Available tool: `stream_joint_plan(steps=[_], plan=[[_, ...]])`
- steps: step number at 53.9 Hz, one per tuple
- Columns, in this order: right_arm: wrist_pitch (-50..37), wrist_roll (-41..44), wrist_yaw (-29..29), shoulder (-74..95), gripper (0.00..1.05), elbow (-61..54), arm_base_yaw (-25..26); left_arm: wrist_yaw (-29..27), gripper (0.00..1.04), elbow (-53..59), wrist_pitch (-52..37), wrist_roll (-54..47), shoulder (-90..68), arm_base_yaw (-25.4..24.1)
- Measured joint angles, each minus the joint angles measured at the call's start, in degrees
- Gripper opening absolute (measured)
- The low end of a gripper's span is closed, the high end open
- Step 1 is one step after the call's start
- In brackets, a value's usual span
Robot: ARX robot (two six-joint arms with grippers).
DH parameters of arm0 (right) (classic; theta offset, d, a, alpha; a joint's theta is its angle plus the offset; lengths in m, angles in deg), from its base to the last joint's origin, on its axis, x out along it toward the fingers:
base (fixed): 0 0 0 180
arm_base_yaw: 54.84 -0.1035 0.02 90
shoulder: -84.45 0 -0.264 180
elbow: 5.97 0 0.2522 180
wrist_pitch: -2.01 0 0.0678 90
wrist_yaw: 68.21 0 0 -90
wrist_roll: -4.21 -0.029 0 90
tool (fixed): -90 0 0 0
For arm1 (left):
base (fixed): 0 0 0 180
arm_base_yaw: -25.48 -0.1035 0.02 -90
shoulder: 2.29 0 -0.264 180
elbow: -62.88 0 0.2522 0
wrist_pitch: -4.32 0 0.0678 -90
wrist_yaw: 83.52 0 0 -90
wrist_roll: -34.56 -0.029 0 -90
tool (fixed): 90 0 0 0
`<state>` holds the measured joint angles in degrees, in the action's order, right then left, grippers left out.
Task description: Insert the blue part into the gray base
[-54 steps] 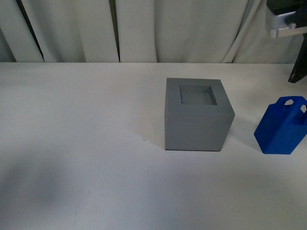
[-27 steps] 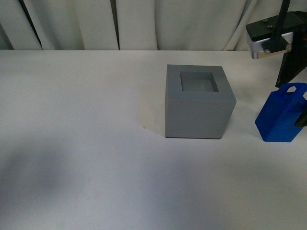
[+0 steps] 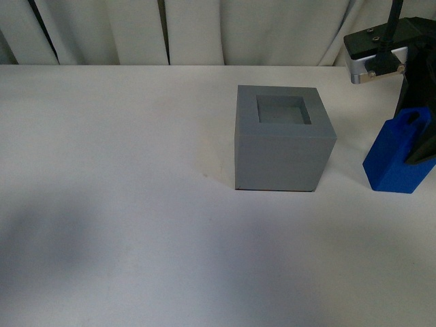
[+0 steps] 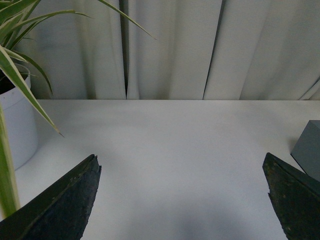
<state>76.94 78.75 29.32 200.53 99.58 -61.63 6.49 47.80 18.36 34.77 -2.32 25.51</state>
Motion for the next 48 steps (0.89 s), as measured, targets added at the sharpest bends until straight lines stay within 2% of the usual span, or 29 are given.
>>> stream_joint_plan(steps=[3,5,22,35,48], plan=[[0.59,0.07,0.37,0.00,0.47,0.46,0.07,-0.02,0.99,0.00,0.00,0.02,0.00,0.00],[1.18,0.02,0.79,0.00,0.46,0.98,0.13,-0.02,0.99,0.00,0.00,0.00,0.00,0.00],[8.87,-0.46,5.79,-1.66,0.46,13.33,-0.31,-0.02,0.99,0.00,0.00,0.02,0.00,0.00],[13.81,-2.36,8.70,-1.09,0.46,23.67,-5.40,-0.02,0.99,0.00,0.00,0.00,0.00,0.00],[14.47,-3.32,8.83,2.51,0.46,26.21,-9.79,-0.02,0.99,0.00,0.00,0.00,0.00,0.00]])
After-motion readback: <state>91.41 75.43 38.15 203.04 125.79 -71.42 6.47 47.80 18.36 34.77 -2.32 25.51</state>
